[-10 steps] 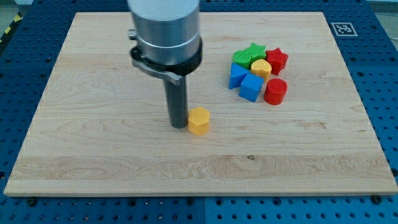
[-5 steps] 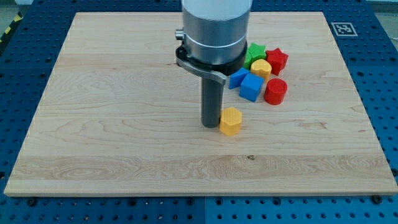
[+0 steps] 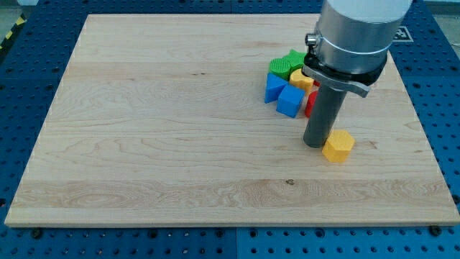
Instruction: Push the hexagon to the bottom right side of the board
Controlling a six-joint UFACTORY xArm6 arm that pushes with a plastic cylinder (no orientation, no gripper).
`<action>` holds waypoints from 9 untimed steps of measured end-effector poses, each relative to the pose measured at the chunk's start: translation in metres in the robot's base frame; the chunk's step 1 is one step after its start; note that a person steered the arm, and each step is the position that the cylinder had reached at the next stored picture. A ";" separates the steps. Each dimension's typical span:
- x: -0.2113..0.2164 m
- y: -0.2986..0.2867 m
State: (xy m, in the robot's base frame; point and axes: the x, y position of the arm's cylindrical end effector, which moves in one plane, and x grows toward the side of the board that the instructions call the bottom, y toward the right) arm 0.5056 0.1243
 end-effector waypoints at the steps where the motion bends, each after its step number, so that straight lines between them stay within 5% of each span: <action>1: 0.000 0.000; 9: 0.025 0.021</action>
